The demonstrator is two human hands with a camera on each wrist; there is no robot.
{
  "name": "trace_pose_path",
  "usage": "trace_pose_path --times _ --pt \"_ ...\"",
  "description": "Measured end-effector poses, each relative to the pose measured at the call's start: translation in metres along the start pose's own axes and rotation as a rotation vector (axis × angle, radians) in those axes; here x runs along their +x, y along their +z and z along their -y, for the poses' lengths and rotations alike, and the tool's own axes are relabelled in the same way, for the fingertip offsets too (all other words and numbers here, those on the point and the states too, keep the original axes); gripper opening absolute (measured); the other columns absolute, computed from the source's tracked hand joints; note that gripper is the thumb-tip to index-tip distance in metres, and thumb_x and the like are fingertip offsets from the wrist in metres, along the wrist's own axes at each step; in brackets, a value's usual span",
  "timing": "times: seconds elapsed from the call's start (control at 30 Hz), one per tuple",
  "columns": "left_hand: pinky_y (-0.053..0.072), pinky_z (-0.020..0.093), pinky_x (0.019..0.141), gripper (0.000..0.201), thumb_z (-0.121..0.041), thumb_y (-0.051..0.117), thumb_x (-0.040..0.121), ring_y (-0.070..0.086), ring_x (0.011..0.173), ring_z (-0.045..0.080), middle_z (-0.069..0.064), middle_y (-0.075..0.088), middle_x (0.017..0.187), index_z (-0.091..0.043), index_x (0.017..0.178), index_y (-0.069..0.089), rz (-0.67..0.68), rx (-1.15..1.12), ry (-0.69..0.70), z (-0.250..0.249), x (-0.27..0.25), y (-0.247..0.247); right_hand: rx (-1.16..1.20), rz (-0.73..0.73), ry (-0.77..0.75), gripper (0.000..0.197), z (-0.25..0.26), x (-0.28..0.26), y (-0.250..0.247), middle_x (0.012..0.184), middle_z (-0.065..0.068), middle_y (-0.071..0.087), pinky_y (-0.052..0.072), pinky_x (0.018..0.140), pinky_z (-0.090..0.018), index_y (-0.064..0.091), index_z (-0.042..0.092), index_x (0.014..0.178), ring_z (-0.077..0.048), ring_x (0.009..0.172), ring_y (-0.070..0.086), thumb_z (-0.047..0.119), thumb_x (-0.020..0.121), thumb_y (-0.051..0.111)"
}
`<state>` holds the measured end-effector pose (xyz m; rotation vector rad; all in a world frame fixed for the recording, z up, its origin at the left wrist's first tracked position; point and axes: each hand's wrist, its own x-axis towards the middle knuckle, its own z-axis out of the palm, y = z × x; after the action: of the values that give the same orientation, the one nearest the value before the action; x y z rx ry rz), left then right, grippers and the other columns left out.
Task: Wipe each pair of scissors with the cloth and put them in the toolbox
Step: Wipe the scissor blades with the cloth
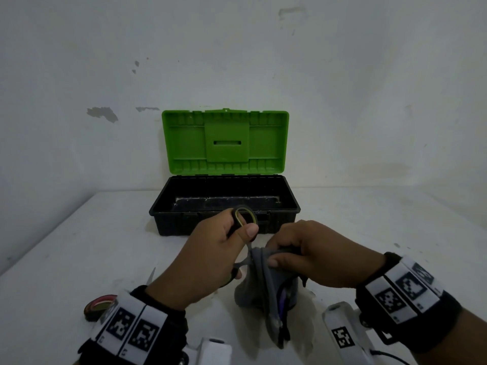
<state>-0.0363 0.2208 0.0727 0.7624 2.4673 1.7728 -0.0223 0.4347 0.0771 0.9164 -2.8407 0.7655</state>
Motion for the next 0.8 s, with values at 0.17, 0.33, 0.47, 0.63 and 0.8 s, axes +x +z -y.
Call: trace_pose_path --times 0.17,0.33,0.47,0.63,0.8 --pt "0.055 0.031 0.051 0.014 -0.026 0.053 0.097 0.047 0.045 0.004 -0.016 0.050 0.050 -0.017 0.089 0.060 -0.004 -0.034 -0.013 0.001 -0.001 -0.002 0.011 -0.035 0.044 0.009 -0.012 -0.013 -0.007 0.080 0.019 0.062 0.042 0.071 -0.008 0.075 0.025 0.094 0.001 0.082 0.061 0.029 0.093 0.067" --pt "0.057 0.037 0.053 0.016 -0.027 0.054 0.096 0.044 0.046 0.005 -0.014 0.045 0.050 -0.016 0.087 0.061 -0.010 -0.104 -0.030 0.003 0.000 -0.005 0.102 -0.111 0.107 0.006 -0.022 -0.026 -0.015 0.084 0.007 0.071 0.052 0.073 -0.029 0.076 0.025 0.088 -0.010 0.082 0.066 0.025 0.091 0.071" --pt "0.055 0.036 0.053 0.017 -0.025 0.053 0.097 0.039 0.045 0.005 -0.012 0.040 0.049 -0.016 0.086 0.062 -0.051 -0.194 -0.071 0.005 0.000 -0.007 0.172 -0.198 0.137 0.017 -0.029 -0.037 -0.020 0.084 0.011 0.072 0.049 0.072 -0.020 0.076 0.035 0.081 -0.007 0.080 0.068 0.021 0.090 0.070" --pt "0.053 0.033 0.053 0.022 -0.026 0.050 0.099 0.033 0.048 0.011 -0.003 0.031 0.053 -0.009 0.094 0.062 -0.207 -0.377 -0.143 0.014 0.003 -0.014 0.474 -0.473 0.150 0.023 -0.029 -0.050 -0.022 0.079 -0.004 0.075 0.053 0.065 -0.024 0.077 0.024 0.076 -0.015 0.071 0.069 0.028 0.087 0.057" --pt "0.053 0.032 0.053 0.024 -0.027 0.050 0.099 0.037 0.049 0.011 0.000 0.034 0.055 -0.009 0.084 0.057 -0.283 -0.534 -0.174 0.015 0.006 0.003 0.842 -0.586 0.181 0.042 -0.024 -0.040 0.006 0.089 -0.024 0.070 0.051 0.073 -0.042 0.071 0.004 0.093 -0.030 0.080 0.065 0.045 0.089 0.064"
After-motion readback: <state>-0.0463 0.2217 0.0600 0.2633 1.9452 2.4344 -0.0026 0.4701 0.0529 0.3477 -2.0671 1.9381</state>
